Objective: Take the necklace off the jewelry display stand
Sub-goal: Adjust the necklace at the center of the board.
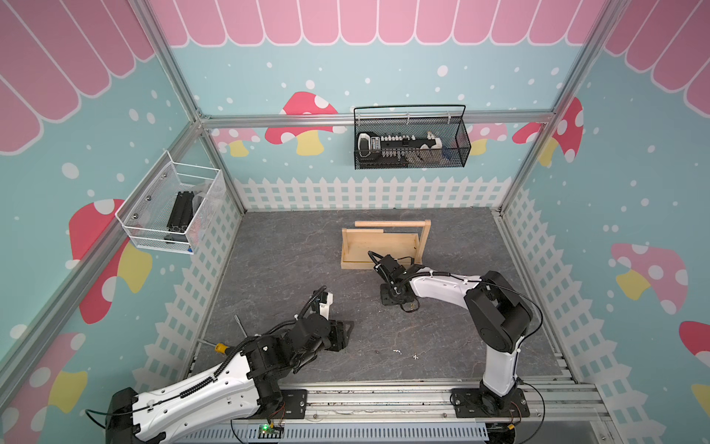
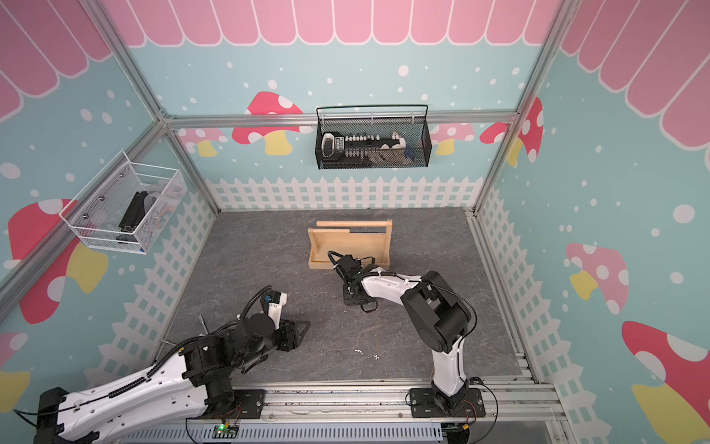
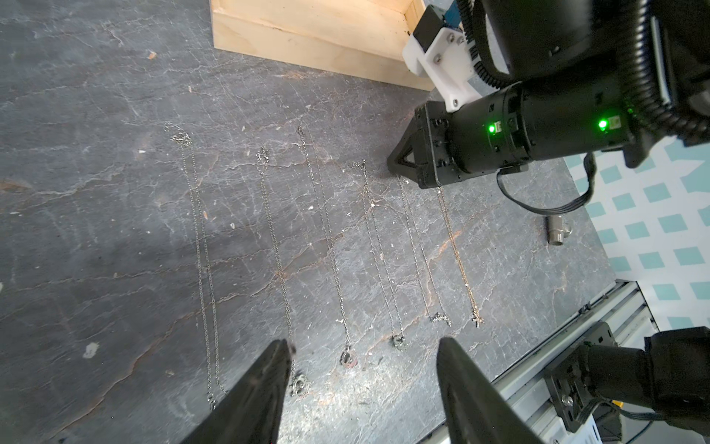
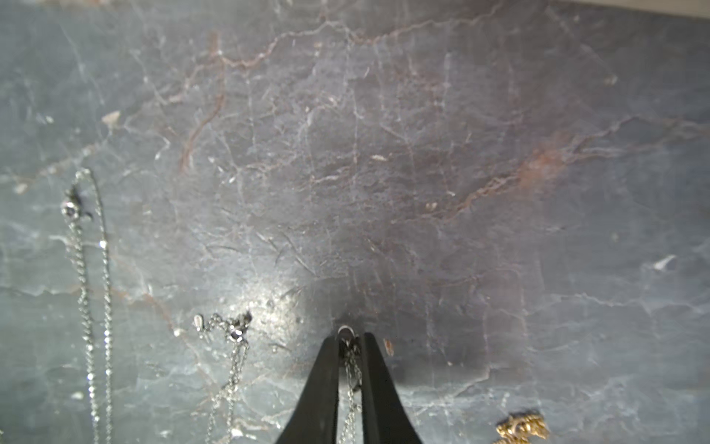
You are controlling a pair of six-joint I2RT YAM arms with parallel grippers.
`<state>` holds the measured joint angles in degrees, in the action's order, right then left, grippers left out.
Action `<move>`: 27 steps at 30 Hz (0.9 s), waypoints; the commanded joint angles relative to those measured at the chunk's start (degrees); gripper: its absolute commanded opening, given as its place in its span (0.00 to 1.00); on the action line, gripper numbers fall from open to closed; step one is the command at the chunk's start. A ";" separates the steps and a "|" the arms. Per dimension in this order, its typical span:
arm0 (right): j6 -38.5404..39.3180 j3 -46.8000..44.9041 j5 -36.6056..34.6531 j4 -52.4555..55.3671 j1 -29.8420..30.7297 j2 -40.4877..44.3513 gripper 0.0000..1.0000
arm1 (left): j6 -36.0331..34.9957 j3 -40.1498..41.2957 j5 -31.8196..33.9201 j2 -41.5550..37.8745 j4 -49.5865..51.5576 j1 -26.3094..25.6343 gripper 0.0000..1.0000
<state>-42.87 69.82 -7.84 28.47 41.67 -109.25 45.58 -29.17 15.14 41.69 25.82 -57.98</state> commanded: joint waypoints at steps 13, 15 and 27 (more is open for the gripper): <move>4.87 0.73 -1.04 0.57 -0.46 4.78 0.33 | -0.09 -0.01 0.32 0.62 -0.73 1.19 0.68; 6.73 -0.06 -2.38 -0.16 -0.48 8.99 0.33 | -0.32 -0.31 0.39 1.14 -0.95 1.26 0.68; 19.52 -16.37 -30.41 -2.36 -0.69 48.27 0.42 | -9.15 -1.45 1.11 4.60 -5.63 13.27 0.99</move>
<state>-28.51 57.84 -21.04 26.22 41.39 -68.47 41.69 -29.19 15.46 45.50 23.81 -49.89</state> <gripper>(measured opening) 0.408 0.979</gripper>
